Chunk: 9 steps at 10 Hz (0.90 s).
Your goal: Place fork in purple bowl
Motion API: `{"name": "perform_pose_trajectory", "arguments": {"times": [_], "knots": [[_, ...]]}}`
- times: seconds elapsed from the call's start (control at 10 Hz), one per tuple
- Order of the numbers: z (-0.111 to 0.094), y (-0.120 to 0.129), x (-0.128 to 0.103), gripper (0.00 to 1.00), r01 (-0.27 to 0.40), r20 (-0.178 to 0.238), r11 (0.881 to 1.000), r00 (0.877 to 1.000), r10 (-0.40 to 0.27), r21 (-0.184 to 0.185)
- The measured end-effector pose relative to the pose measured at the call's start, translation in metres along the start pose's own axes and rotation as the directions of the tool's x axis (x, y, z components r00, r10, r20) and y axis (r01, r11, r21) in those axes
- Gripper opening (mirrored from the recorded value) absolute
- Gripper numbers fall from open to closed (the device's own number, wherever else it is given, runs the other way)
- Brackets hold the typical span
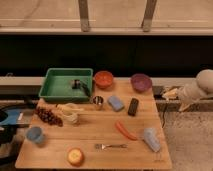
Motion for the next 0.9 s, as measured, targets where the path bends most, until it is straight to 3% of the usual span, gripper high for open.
{"name": "perform_pose_trajectory", "arguments": {"times": [0.3,0.5,0.6,0.9], "knots": [[0.004,0.037,0.032,0.72,0.131,-0.011,0.991,0.991,-0.131,-0.001],[0.01,0.066,0.062,0.72,0.237,-0.047,0.972,0.971,-0.236,0.0],[0.013,0.077,0.078,0.72,0.292,-0.068,0.956,0.954,-0.291,0.003],[0.026,0.114,0.132,0.72,0.474,-0.124,0.88,0.875,-0.469,0.015]]}}
